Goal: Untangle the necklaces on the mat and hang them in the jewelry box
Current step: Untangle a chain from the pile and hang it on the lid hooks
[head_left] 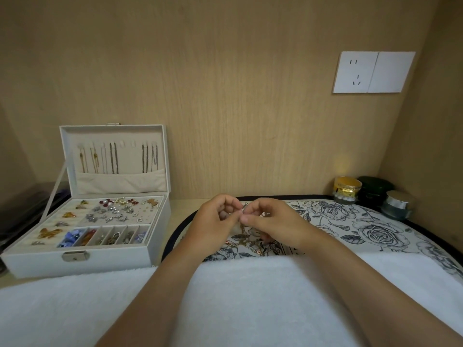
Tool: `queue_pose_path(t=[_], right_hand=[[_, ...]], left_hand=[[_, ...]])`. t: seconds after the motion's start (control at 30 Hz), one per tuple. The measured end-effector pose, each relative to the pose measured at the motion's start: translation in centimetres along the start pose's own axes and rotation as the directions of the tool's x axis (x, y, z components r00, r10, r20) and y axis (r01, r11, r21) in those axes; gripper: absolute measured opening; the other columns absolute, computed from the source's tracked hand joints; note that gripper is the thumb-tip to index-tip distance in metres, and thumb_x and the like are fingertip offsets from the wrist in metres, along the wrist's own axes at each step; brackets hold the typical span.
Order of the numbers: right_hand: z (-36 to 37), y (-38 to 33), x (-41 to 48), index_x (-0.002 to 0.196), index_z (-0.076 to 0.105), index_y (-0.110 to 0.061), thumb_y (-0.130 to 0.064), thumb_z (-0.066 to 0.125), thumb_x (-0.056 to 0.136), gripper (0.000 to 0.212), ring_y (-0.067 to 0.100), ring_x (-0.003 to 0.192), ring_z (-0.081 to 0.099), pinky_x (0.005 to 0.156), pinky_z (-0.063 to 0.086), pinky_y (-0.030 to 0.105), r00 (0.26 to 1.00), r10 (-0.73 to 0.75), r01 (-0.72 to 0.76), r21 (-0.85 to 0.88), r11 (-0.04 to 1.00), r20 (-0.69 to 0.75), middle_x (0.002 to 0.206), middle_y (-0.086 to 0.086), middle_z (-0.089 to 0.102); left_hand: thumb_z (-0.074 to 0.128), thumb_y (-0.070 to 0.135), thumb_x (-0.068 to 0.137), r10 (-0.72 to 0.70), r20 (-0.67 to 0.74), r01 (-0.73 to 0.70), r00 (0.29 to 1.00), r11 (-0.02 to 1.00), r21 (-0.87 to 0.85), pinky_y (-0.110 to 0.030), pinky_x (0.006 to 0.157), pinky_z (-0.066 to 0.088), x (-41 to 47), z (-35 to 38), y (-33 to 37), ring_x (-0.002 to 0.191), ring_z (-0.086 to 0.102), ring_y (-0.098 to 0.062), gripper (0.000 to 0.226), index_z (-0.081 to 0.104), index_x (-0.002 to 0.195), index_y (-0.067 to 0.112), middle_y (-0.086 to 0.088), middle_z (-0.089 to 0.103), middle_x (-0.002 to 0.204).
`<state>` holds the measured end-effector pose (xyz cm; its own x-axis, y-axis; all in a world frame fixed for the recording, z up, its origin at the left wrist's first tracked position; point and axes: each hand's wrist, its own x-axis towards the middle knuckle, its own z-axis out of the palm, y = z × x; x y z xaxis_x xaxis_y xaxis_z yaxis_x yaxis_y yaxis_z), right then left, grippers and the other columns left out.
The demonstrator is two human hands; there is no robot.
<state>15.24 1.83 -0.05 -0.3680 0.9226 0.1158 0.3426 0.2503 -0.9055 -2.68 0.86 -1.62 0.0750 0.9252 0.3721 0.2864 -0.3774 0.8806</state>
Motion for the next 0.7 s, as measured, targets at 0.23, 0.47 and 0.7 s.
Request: queue_pose_path(t=[0.23, 0.47, 0.7], right_hand=[[-0.39, 0.09, 0.13, 0.088, 0.079, -0.011, -0.018, 0.077, 0.086, 0.008, 0.007, 0.051, 0.051, 0.055, 0.045, 0.022, 0.993, -0.027, 0.031, 0.03, 0.999, -0.117, 0.057, -0.003, 0.063], [0.09, 0.2, 0.09, 0.084, 0.08, -0.015, -0.021, 0.08, 0.083, 0.006, 0.021, 0.062, 0.051, 0.064, 0.044, 0.033, 0.999, -0.012, 0.014, 0.027, 1.0, -0.048, 0.072, 0.021, 0.067], [-0.36, 0.1, 0.12, 0.081, 0.077, -0.013, -0.024, 0.073, 0.089, 0.014, 0.013, 0.057, 0.047, 0.06, 0.041, 0.027, 0.998, 0.009, -0.009, 0.0, 1.0, -0.067, 0.059, 0.0, 0.058]], left_hand=[[0.071, 0.013, 0.089, 0.004, -0.002, -0.004, 1.0, 1.0, 0.02, -0.018, 0.063, 0.048, 0.01, -0.28, 0.15, 0.066, 0.051, -0.003, 0.015, 0.068, 0.088, 0.028, 0.012, 0.06, 0.074], [0.075, 0.015, 0.085, 0.024, -0.007, -0.024, 1.0, 1.0, 0.005, -0.021, 0.066, 0.05, 0.14, -0.38, 0.38, 0.067, 0.054, -0.005, 0.014, 0.069, 0.085, 0.028, 0.014, 0.063, 0.071], [0.059, 0.024, 0.096, 0.18, 0.14, -0.225, 0.974, 0.856, 0.465, -0.021, 0.066, 0.048, 0.16, -1.02, 0.17, 0.07, 0.056, -0.001, 0.025, 0.062, 0.116, 0.037, 0.02, 0.06, 0.092]])
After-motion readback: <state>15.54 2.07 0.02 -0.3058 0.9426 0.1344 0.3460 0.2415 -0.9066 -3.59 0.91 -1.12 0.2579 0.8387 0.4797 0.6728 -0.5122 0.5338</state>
